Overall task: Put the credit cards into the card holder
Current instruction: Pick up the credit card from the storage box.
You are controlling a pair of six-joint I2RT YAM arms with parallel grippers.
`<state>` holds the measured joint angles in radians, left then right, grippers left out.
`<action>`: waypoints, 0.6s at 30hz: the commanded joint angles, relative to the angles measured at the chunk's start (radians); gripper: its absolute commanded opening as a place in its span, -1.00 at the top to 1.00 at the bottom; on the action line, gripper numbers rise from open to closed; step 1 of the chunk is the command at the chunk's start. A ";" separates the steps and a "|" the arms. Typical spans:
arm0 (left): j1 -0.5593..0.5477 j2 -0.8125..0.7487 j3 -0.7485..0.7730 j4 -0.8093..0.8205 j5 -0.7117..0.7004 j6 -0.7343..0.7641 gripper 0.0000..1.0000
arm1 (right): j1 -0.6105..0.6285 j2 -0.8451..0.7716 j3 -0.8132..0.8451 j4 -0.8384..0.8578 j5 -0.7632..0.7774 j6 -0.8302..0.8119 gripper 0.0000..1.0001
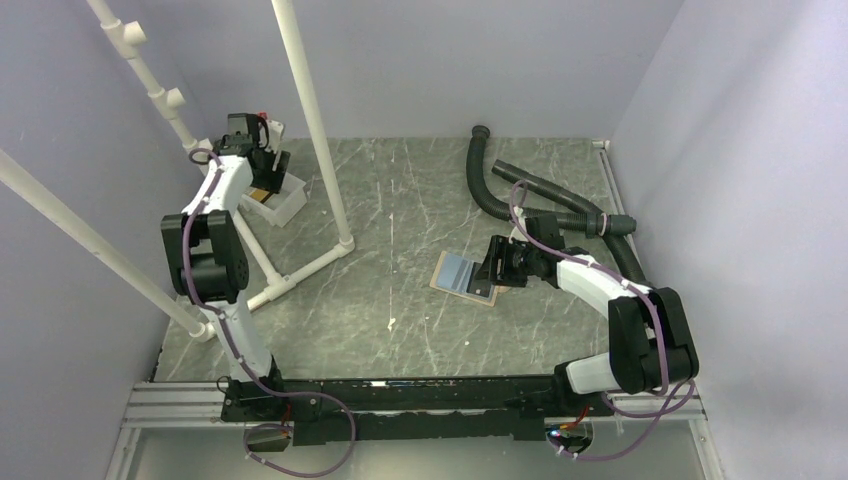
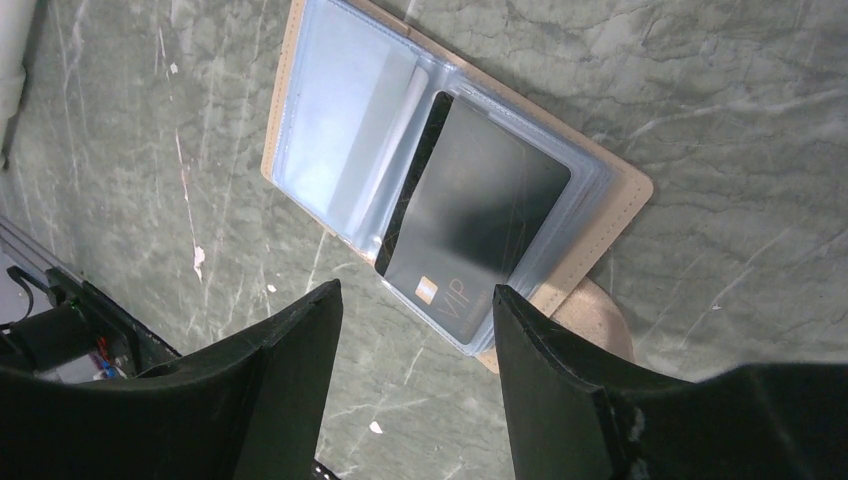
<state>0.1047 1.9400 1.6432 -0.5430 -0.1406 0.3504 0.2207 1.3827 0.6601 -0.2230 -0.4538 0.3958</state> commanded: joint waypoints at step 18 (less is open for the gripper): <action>-0.043 0.237 0.146 0.096 -0.200 0.076 -0.75 | 0.003 0.013 0.012 0.045 -0.016 -0.014 -0.19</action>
<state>0.0738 2.1563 1.7489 -0.5003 -0.2871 0.3943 0.2207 1.3952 0.6601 -0.2226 -0.4545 0.3954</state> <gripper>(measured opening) 0.880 0.596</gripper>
